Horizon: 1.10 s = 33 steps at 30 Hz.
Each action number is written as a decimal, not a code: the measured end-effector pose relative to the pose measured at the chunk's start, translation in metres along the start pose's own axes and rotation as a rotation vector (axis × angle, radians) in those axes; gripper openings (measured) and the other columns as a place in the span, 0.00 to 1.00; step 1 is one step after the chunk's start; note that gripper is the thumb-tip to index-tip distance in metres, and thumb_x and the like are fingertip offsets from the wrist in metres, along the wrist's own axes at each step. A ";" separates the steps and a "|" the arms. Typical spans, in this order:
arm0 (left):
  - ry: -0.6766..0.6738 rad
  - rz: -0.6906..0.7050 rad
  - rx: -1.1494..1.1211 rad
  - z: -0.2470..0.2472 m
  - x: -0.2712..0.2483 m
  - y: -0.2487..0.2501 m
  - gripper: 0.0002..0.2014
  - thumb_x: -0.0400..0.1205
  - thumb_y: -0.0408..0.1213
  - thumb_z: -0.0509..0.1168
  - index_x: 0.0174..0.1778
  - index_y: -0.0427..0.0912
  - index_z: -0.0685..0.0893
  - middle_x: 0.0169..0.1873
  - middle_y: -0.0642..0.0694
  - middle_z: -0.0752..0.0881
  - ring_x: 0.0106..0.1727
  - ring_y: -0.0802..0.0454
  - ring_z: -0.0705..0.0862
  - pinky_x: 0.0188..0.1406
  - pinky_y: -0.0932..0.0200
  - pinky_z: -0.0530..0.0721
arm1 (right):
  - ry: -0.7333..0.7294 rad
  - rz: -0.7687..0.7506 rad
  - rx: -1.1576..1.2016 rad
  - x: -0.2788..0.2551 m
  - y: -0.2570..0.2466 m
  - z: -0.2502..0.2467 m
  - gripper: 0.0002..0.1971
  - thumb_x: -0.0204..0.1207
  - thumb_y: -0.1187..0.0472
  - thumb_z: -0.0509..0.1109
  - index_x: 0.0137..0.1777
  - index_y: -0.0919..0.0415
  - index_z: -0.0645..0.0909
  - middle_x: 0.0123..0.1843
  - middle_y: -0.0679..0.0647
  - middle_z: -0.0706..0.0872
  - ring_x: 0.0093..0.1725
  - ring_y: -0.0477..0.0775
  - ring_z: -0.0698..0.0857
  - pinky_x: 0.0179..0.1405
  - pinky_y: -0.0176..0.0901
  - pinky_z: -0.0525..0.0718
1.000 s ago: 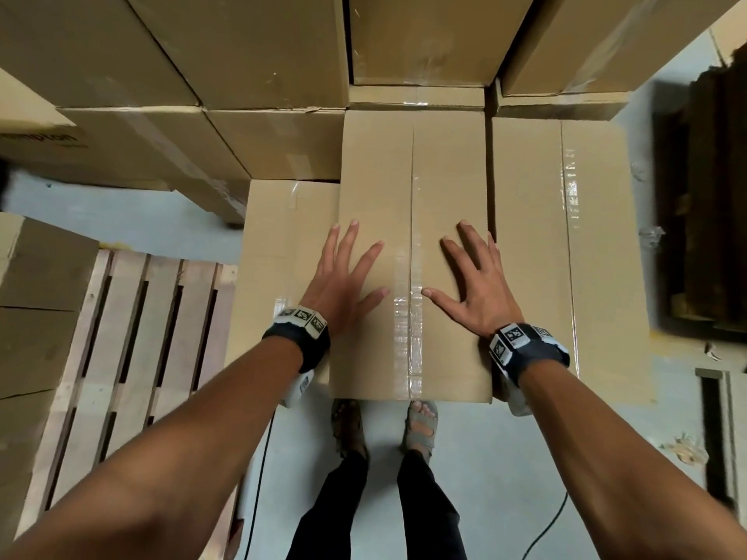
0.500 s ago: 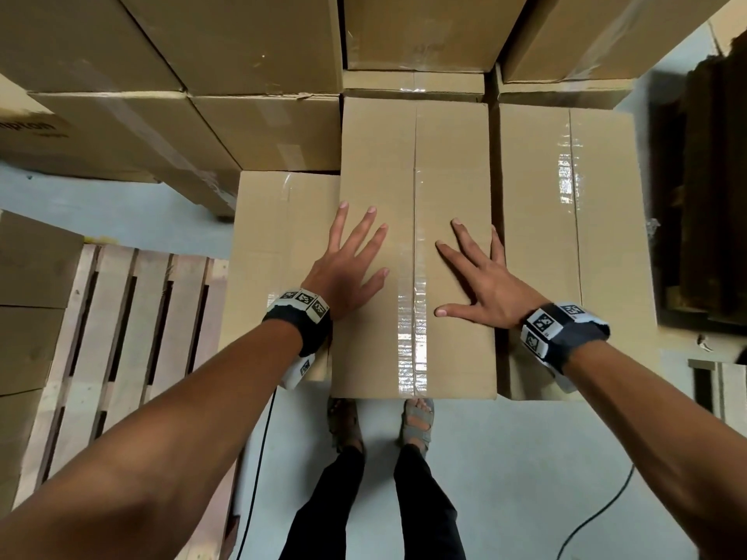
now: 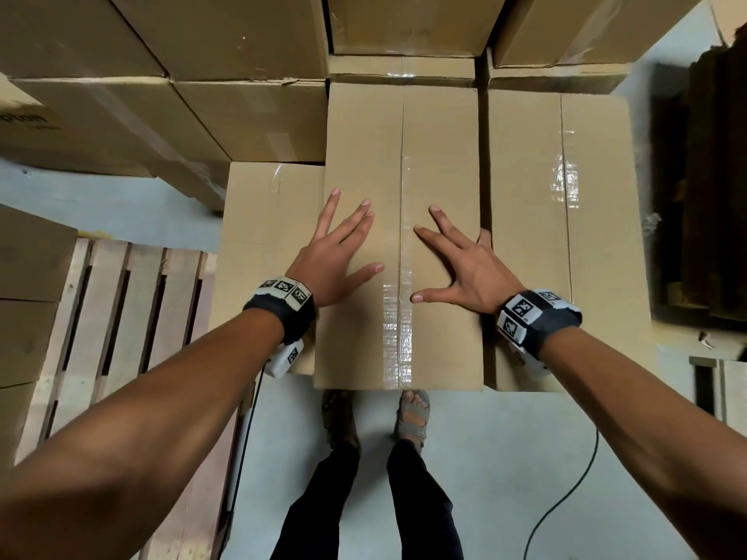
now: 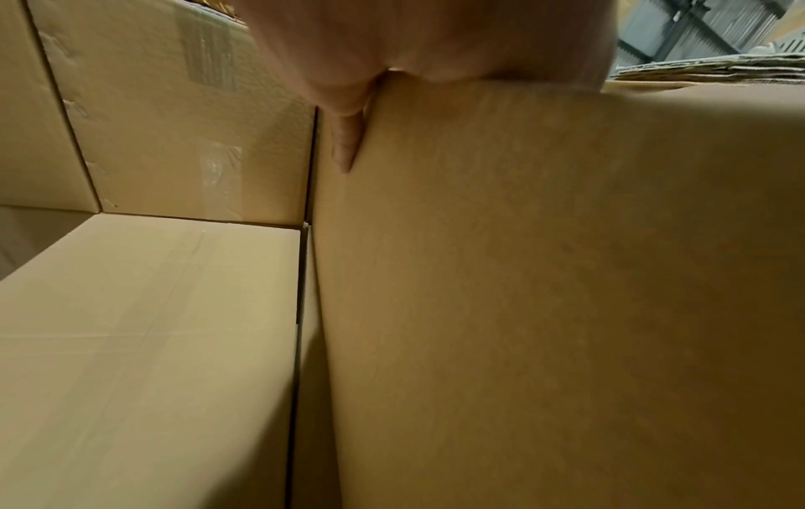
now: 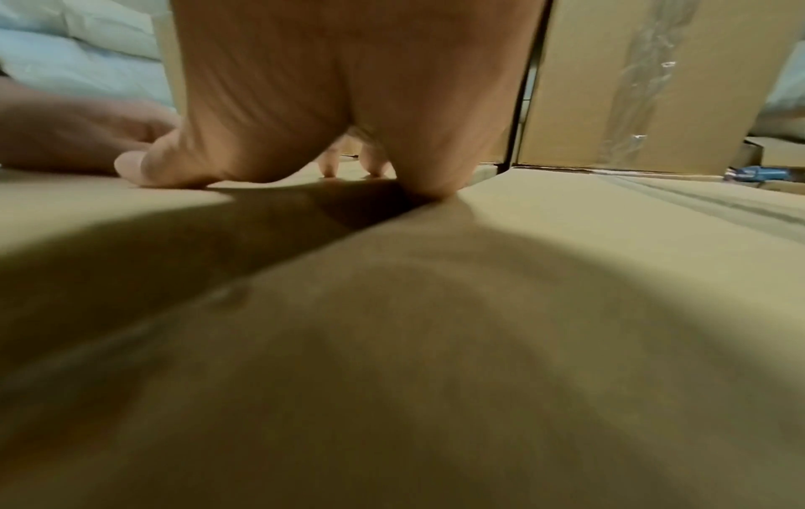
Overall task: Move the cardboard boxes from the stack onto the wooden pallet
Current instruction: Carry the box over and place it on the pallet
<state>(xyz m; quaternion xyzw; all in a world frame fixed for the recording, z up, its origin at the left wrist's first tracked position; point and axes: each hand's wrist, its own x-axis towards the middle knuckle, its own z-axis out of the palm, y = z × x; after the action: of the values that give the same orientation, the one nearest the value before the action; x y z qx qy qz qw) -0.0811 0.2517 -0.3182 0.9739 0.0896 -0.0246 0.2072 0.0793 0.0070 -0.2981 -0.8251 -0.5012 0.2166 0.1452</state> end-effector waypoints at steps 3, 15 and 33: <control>0.021 0.029 -0.056 0.001 -0.004 -0.002 0.40 0.87 0.65 0.63 0.90 0.44 0.65 0.92 0.56 0.56 0.92 0.40 0.34 0.79 0.34 0.78 | 0.017 -0.015 0.046 -0.001 -0.002 -0.004 0.58 0.67 0.23 0.75 0.92 0.49 0.60 0.96 0.48 0.45 0.89 0.52 0.66 0.84 0.81 0.56; 0.105 -0.043 -0.178 -0.048 -0.076 0.032 0.38 0.86 0.59 0.67 0.88 0.42 0.69 0.90 0.51 0.65 0.93 0.46 0.40 0.90 0.43 0.62 | 0.093 0.043 0.086 -0.044 -0.068 -0.029 0.50 0.71 0.20 0.70 0.88 0.48 0.69 0.94 0.45 0.55 0.87 0.60 0.70 0.84 0.71 0.66; 0.313 -0.172 -0.110 -0.195 -0.261 0.115 0.36 0.87 0.59 0.64 0.89 0.44 0.68 0.89 0.52 0.65 0.93 0.49 0.43 0.90 0.41 0.61 | 0.215 -0.103 0.012 -0.154 -0.257 -0.120 0.42 0.78 0.26 0.69 0.88 0.45 0.70 0.94 0.43 0.57 0.84 0.60 0.73 0.85 0.72 0.65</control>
<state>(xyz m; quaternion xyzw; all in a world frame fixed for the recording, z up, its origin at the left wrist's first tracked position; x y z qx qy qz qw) -0.3138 0.1851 -0.0725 0.9417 0.2049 0.1146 0.2409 -0.1192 -0.0157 -0.0448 -0.8157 -0.5233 0.1221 0.2142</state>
